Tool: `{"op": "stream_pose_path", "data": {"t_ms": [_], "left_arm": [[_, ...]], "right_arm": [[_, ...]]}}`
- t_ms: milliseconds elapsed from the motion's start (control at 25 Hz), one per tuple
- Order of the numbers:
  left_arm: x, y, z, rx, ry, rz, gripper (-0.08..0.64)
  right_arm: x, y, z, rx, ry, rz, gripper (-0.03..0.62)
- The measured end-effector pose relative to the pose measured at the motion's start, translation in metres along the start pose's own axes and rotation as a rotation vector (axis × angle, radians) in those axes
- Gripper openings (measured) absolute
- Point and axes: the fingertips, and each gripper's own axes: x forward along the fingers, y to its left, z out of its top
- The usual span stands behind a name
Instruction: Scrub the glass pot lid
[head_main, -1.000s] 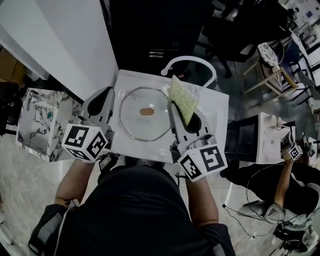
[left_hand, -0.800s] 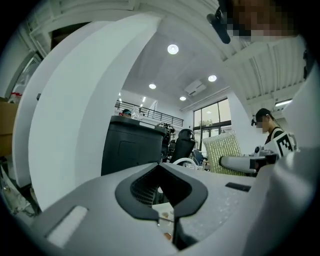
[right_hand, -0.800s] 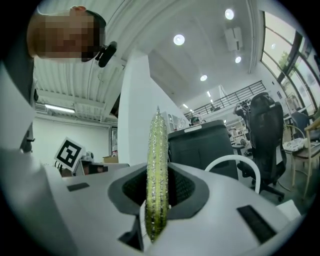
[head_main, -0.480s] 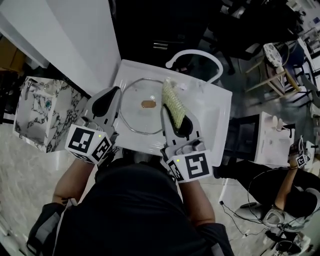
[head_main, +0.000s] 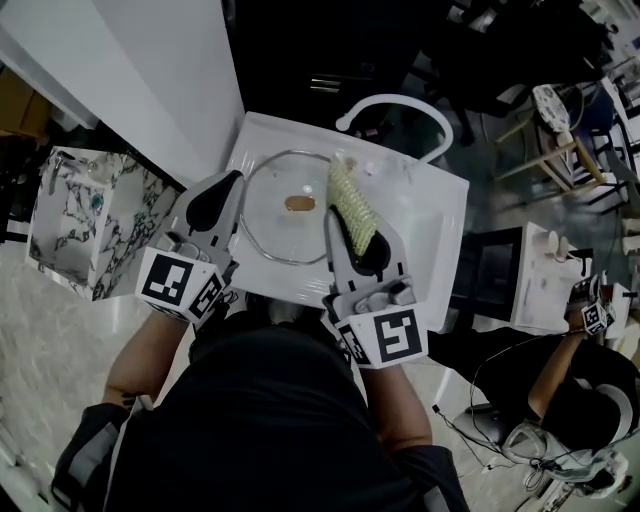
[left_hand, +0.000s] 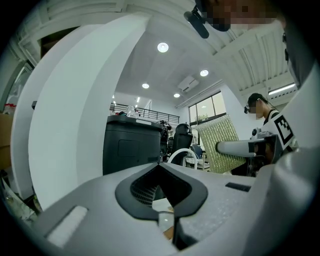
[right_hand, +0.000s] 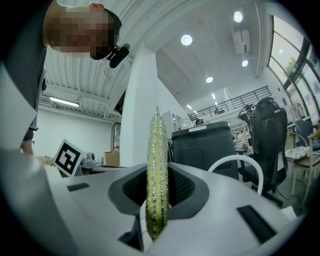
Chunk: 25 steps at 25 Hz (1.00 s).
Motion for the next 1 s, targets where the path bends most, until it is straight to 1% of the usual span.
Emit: {"op": "stream_pose_path", "data": {"t_ms": [240,440,600,800,1000], "left_arm": [[0.005,0.006,-0.011,-0.003,0.007,0.007,0.0],[0.01,0.013,-0.023,-0.017,0.02,0.02,0.0],[0.012,0.015,-0.031,-0.018,0.031,0.031,0.0],[0.011,0.016,-0.04,-0.039,0.04,0.047,0.0],[0.01,0.014,-0.041,-0.049,0.036,0.046,0.0]], "right_arm": [[-0.001,-0.002,-0.005,-0.005,0.01,-0.003,0.066],[-0.002,-0.004,-0.009,0.028,0.016,0.007,0.066],[-0.003,-0.008,-0.012,0.034,0.025,0.005,0.066],[-0.006,-0.014,-0.024,0.052,0.047,0.002,0.066],[-0.007,-0.024,-0.037,0.069,0.061,-0.019,0.066]]}}
